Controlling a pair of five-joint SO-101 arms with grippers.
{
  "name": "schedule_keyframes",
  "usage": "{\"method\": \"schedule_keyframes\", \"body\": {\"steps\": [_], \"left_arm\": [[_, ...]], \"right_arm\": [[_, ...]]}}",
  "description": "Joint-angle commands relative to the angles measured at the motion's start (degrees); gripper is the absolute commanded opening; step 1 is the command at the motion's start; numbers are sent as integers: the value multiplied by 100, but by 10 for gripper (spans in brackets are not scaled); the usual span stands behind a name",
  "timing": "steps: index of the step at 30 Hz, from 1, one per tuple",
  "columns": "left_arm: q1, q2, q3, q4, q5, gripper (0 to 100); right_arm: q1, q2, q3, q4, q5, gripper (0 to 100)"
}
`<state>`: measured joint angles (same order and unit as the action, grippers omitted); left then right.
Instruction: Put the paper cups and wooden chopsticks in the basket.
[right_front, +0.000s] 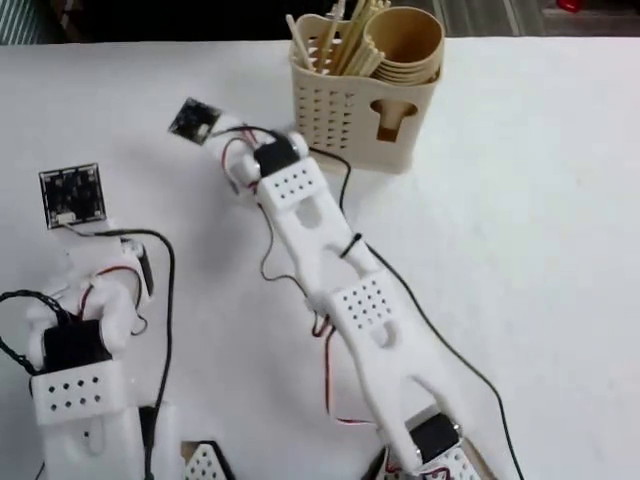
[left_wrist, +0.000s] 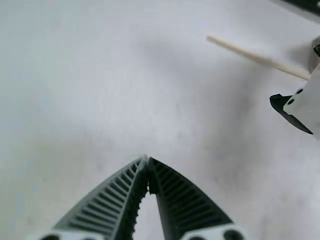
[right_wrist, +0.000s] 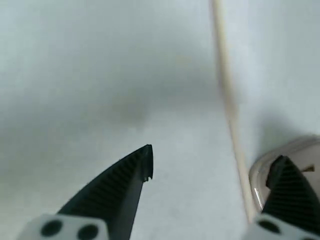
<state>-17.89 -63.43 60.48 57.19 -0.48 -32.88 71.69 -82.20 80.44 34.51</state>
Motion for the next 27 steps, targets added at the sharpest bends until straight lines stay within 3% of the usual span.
{"method": "schedule_keyframes", "body": {"steps": [1, 7, 14, 19, 27], "left_arm": [[-13, -110, -35, -88, 35, 23], [-40, -110, -26, -70, 35, 23], [-22, -110, 105, -114, -273, 23], [-22, -110, 114, -123, -281, 24], [-22, -110, 132, -123, -281, 24]], "right_arm": [[163, 224, -580, -286, -167, 362], [163, 558, -589, -479, -167, 336], [154, 734, -580, -382, -88, 140], [-48, 593, -642, 444, 589, 15], [-374, -84, -642, 1455, 589, 31]]}}
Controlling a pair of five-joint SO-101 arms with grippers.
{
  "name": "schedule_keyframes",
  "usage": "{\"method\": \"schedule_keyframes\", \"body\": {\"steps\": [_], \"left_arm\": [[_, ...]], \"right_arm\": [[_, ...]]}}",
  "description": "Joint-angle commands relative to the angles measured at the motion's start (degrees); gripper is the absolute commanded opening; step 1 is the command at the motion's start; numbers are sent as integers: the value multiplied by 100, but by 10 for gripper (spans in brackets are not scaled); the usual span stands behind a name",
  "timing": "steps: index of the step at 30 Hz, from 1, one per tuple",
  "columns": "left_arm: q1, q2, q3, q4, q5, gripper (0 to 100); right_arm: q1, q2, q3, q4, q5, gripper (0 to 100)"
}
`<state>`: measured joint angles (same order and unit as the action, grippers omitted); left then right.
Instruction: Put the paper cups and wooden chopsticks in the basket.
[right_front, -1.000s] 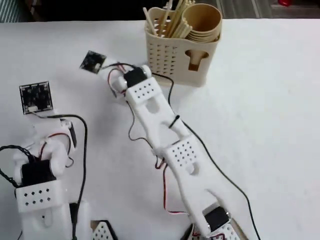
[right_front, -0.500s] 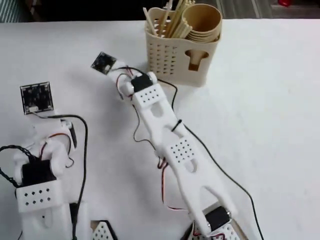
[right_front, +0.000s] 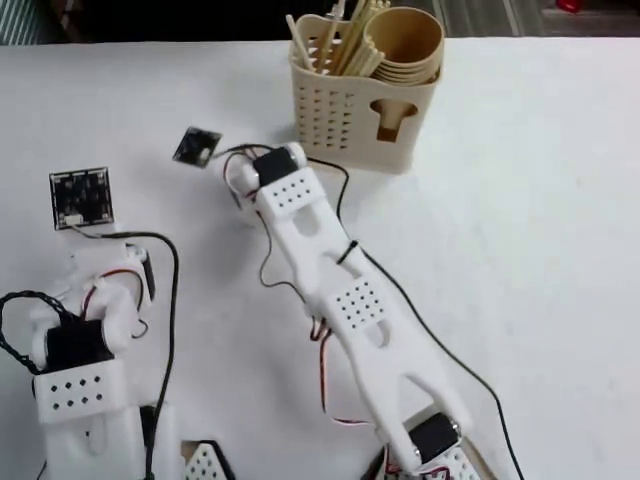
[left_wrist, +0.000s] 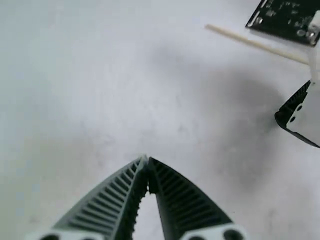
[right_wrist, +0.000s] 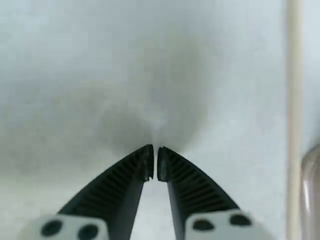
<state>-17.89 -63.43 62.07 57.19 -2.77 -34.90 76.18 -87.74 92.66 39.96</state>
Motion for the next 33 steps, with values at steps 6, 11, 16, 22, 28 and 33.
{"method": "schedule_keyframes", "body": {"steps": [6, 11, 16, 22, 28, 33], "left_arm": [[-22, -110, -18, -123, -53, 24], [-40, -110, -18, -123, -53, 24], [-40, -110, -18, -123, -62, 24], [-40, -110, -18, -123, -62, 24], [-40, -110, -18, -123, -62, 24], [-40, -110, -18, -123, -62, 24]], "right_arm": [[145, -602, -88, -963, 44, 31], [532, -558, -18, -1842, 88, 30], [497, -233, -88, -1868, 88, 28], [532, -400, -97, -1068, 97, 26], [602, -1174, -97, 585, 97, 26], [1042, -1543, -88, 576, 862, 26]]}}
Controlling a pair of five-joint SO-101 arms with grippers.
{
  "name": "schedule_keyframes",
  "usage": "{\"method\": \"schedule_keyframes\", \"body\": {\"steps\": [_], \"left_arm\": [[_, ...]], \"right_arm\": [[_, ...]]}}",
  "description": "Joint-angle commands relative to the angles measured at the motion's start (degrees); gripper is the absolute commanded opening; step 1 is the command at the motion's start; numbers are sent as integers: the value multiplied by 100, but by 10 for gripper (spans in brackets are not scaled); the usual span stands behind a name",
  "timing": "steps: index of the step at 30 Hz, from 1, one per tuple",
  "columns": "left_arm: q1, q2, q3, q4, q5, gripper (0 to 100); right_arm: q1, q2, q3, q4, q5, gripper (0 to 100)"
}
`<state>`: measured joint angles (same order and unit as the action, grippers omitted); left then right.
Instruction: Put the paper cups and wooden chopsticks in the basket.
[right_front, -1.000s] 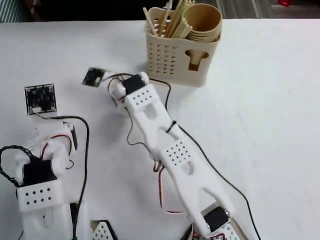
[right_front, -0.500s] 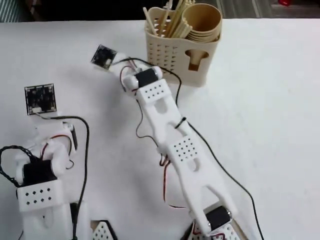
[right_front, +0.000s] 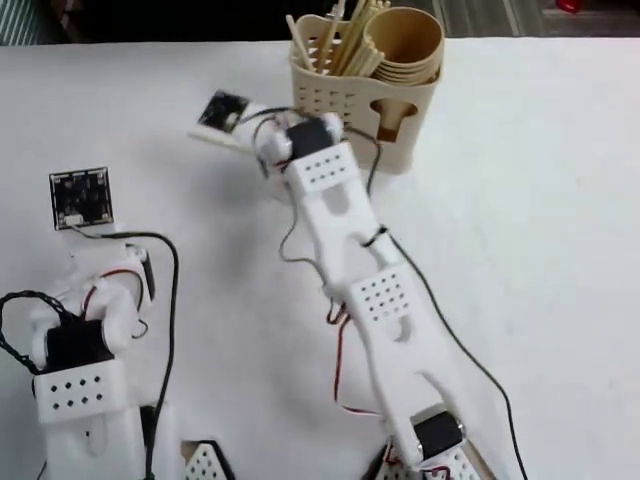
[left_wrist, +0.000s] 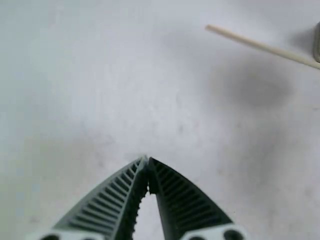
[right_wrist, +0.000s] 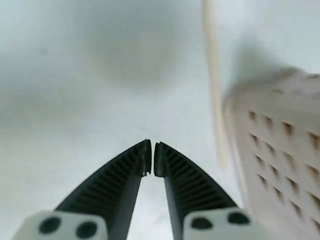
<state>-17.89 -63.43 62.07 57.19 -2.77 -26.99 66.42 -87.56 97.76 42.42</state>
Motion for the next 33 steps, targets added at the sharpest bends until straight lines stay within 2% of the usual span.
{"method": "schedule_keyframes", "body": {"steps": [1, 5, 8, 11, 19, 28, 33], "left_arm": [[-40, -110, -18, -123, -62, 24], [-40, -110, -18, -123, -62, 24], [-40, -110, -18, -123, -62, 24], [-40, -110, -18, -123, -62, 24], [-40, -110, -9, -123, -53, 24], [-40, -110, -9, -132, -53, 24], [-40, -110, 167, -475, -44, 24]], "right_arm": [[330, -611, -105, 66, 1002, 24], [585, -716, -105, 75, 2171, 18], [699, -752, -79, 75, 2330, 18], [716, -752, -44, 110, 2119, 18], [681, -734, 149, 119, 404, 18], [549, -769, 1556, 110, 360, 18], [602, -1165, 2031, 110, 352, 18]]}}
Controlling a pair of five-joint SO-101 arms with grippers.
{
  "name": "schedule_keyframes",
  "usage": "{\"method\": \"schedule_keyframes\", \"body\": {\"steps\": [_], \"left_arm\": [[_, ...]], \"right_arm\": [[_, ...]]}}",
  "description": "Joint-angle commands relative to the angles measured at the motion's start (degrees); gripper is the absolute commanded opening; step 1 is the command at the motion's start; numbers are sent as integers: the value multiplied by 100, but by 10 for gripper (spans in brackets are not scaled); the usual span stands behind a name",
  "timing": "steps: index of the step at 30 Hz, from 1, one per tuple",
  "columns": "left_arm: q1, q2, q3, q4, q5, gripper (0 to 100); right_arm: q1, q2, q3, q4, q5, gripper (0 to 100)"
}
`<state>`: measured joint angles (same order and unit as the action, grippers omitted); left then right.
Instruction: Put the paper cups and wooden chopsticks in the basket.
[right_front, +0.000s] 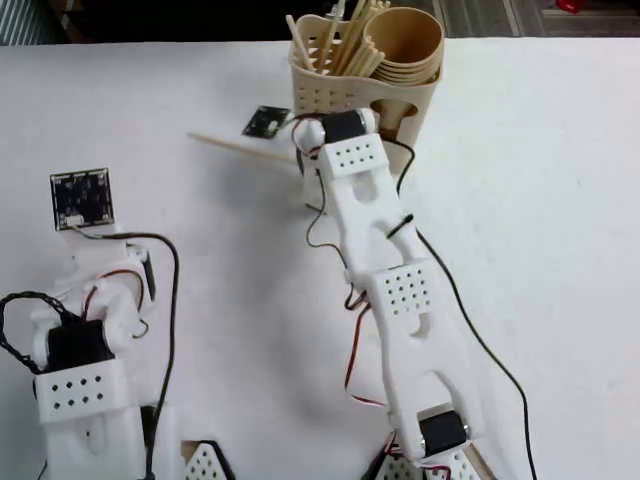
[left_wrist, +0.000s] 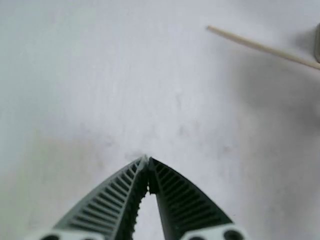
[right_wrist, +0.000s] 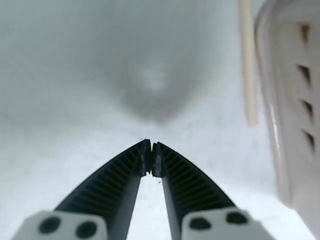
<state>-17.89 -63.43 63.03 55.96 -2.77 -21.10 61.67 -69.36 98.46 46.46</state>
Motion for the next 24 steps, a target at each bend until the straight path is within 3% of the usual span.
{"method": "schedule_keyframes", "body": {"steps": [1, 9, 17, 24], "left_arm": [[-48, -110, 97, -404, -44, 24], [-48, -110, 105, -413, -35, 24], [-48, -110, 105, -413, -26, 24], [-48, -110, 105, -413, -26, 24]], "right_arm": [[13, -875, 457, 40, -53, 18], [171, -2765, 3015, -224, -35, 19], [611, -2659, 4123, -2967, -88, 19], [611, -2141, 4756, -5191, -844, 19]]}}
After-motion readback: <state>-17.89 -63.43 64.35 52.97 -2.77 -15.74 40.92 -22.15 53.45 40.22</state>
